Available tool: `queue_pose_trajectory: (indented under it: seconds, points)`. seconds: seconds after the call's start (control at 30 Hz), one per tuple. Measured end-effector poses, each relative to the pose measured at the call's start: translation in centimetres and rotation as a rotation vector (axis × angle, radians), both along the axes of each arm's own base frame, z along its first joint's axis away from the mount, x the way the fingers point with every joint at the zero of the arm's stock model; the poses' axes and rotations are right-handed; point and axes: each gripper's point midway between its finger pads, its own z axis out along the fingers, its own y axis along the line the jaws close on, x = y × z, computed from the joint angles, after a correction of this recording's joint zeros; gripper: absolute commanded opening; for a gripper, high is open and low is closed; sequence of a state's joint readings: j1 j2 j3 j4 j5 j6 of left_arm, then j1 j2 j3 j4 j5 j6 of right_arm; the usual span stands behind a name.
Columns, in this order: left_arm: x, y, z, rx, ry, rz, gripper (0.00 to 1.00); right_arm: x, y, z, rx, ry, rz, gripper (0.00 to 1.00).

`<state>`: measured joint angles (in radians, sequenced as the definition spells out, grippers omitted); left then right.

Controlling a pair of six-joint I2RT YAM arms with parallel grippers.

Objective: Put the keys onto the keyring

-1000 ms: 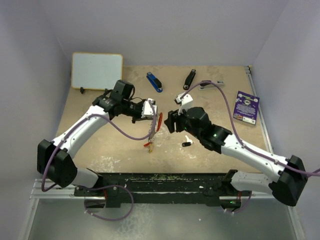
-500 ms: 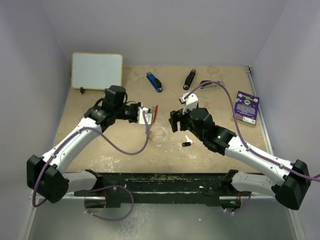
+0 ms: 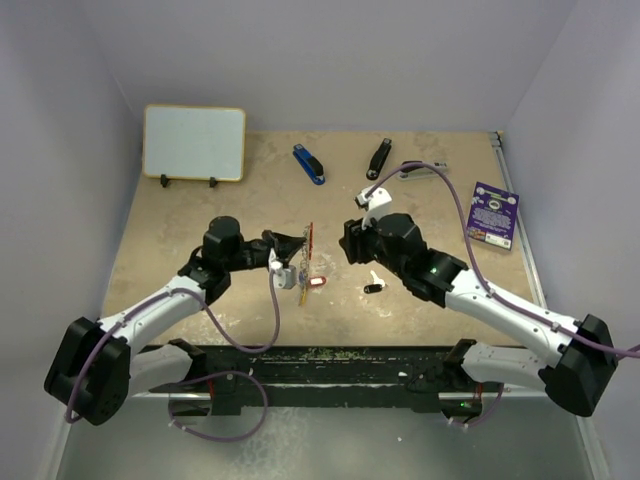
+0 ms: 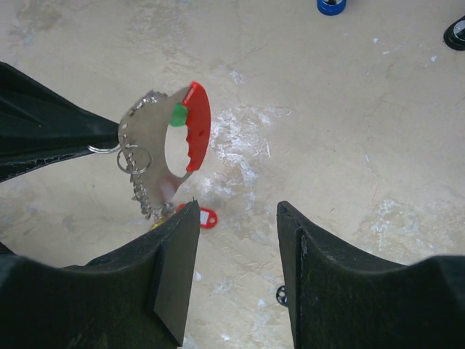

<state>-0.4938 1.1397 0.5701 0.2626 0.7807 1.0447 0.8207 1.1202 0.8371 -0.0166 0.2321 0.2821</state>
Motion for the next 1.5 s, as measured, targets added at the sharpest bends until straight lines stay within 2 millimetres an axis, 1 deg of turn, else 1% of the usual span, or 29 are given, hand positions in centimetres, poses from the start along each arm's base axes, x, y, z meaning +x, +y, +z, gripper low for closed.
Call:
queue_pose_trajectory:
  seconds: [0.1,0.13,0.3,0.43,0.53,0.7,0.8,0.87,0.93,1.0,1.07,1.17,1.37,1.5]
  points:
    - [-0.1,0.0,0.8,-0.06,-0.081,0.006,0.03,0.0,0.0,0.0,0.012,0.008,0.005,0.49]
    - [-0.4,0.2,0.9,-0.09,-0.121,0.007,0.03,0.0,0.0,0.0,0.016,0.012,0.005,0.48]
    - [-0.9,0.4,1.0,-0.139,-0.198,0.005,0.03,0.0,0.1,0.0,0.042,0.035,0.024,0.43]
    - [-1.0,0.5,1.1,-0.175,-0.244,0.007,0.03,-0.3,0.6,0.0,0.064,0.049,0.055,0.4]
    - [-1.1,0.5,0.9,-0.199,-0.282,0.006,0.03,-0.6,1.0,-0.2,0.077,0.056,0.08,0.38]
    - [-1.4,0.7,0.0,-0.211,-0.318,0.001,0.03,-1.1,1.3,-0.7,0.107,0.091,0.129,0.33]
    - [-1.3,0.6,0.0,-0.214,-0.351,0.001,0.03,-0.9,1.3,-0.5,0.139,0.105,0.135,0.32]
    - [-1.2,0.7,0.4,-0.216,-0.388,0.002,0.03,-0.8,1.4,-0.1,0.177,0.119,0.141,0.29]
    - [-1.1,0.7,0.7,-0.214,-0.422,0.004,0.03,-0.8,1.8,0.4,0.232,0.135,0.148,0.26]
    - [-1.0,0.7,0.8,-0.208,-0.454,0.005,0.03,-1.0,2.5,1.0,0.292,0.16,0.167,0.25]
    - [-0.8,0.7,0.8,-0.2,-0.476,0.006,0.03,-1.1,3.4,0.9,0.337,0.197,0.183,0.26]
    - [-0.7,0.7,0.8,-0.192,-0.503,0.006,0.03,-1.2,4.4,0.5,0.388,0.256,0.191,0.33]
    - [-0.9,0.6,1.2,-0.189,-0.549,-0.007,0.03,-1.4,4.5,0.9,0.425,0.274,0.175,0.42]
    - [-1.7,0.4,0.7,-0.173,-0.574,-0.051,0.03,-1.1,4.2,1.0,0.42,0.263,0.157,0.43]
